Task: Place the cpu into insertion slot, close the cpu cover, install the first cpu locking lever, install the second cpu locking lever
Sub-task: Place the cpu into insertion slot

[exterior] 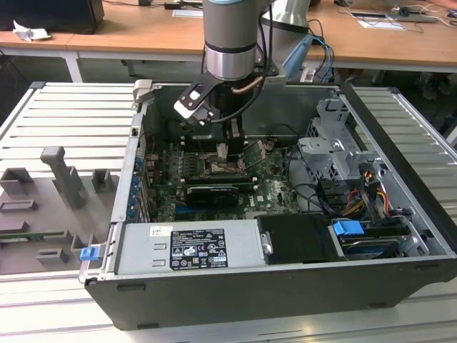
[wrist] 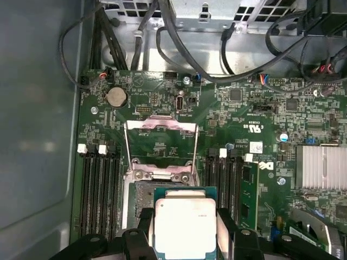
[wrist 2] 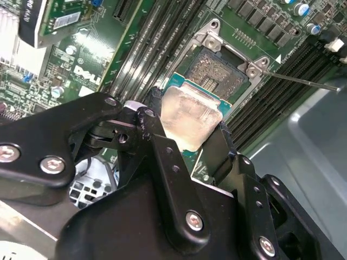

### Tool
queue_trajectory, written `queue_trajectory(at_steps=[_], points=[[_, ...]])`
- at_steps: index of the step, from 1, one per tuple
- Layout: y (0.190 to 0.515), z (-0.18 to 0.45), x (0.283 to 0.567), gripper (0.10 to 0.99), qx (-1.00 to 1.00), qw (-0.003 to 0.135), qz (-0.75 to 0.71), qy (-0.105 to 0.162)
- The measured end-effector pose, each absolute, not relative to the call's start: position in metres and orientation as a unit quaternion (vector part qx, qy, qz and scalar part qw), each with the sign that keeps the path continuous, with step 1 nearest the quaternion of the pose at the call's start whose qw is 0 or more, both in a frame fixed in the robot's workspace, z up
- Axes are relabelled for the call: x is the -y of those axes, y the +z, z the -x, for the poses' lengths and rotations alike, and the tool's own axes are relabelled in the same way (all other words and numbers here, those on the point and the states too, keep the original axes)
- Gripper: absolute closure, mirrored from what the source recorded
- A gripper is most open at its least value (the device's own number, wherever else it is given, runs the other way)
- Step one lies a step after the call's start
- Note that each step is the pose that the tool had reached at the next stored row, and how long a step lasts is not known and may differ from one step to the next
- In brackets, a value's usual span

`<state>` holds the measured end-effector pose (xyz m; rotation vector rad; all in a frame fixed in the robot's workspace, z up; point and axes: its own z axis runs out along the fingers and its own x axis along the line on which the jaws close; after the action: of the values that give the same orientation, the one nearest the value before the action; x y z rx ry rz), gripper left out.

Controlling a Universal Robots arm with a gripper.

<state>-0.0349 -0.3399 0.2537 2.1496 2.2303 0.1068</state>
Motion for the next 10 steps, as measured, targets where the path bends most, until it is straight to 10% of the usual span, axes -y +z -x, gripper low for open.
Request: queue_trajectory(at_steps=[10], points=[[0.236, 0.035, 0.330, 0.545, -0.720, 0.017, -0.694, 0.031]])
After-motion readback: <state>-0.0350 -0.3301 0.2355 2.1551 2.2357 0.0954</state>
